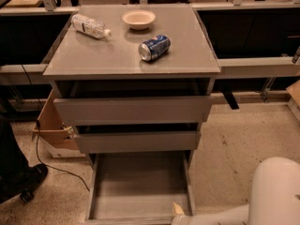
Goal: Close bottom drawer
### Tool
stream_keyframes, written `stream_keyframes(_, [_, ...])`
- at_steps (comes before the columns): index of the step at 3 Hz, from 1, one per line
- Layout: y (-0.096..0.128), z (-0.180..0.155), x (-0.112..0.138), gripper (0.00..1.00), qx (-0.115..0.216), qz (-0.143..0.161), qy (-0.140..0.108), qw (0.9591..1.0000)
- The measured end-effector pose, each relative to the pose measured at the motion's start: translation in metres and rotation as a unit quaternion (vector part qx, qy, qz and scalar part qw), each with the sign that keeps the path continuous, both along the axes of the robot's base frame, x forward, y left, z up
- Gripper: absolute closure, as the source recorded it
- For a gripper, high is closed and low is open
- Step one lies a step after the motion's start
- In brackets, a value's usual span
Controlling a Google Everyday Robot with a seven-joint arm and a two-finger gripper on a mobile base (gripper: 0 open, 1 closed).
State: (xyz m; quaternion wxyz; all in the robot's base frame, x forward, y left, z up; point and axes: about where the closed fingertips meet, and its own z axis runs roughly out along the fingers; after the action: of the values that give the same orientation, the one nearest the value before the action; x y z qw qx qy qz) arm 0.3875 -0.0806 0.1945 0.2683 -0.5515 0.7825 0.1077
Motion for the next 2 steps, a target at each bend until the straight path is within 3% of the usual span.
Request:
stream_keyframes(1, [-0.011, -0.004, 0.016, 0.00, -0.007, -0.002, -0.018, 0.9998])
stream_keyframes(2, [-0.016, -0.017, 0.030, 0.16, -0.005, 0.001, -0.028, 0.9996])
